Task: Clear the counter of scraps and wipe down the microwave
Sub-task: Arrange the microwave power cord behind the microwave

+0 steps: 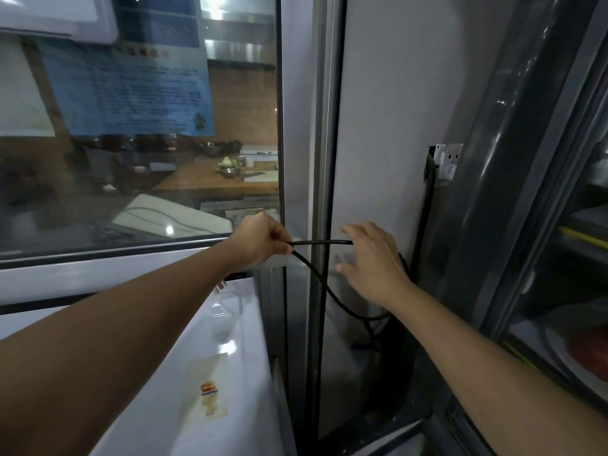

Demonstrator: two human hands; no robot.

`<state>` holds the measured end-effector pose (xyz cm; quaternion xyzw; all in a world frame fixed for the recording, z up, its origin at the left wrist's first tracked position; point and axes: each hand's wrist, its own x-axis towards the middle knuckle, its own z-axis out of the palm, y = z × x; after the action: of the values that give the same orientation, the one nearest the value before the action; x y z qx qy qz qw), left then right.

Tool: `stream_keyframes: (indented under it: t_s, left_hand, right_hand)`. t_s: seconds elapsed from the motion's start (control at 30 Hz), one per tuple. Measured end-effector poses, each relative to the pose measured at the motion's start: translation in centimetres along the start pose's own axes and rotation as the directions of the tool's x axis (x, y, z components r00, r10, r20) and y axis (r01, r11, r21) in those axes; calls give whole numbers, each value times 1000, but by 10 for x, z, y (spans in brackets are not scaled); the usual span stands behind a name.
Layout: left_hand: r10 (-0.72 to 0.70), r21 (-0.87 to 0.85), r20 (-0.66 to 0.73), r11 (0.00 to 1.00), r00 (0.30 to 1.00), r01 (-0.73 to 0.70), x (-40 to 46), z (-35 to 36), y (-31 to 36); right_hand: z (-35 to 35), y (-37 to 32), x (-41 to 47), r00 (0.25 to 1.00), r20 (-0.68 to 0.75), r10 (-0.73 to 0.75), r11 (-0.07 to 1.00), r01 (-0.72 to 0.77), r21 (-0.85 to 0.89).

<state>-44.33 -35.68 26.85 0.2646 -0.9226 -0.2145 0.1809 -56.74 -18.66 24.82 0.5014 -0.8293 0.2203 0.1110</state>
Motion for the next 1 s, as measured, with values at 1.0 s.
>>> stream_keyframes:
  t_s: [1.0]
  left_hand:
    - [-65,76,-60,995,996,70,1,-12,-27]
  right_hand:
    - [98,-21,51,973,146,177,938,-212,274]
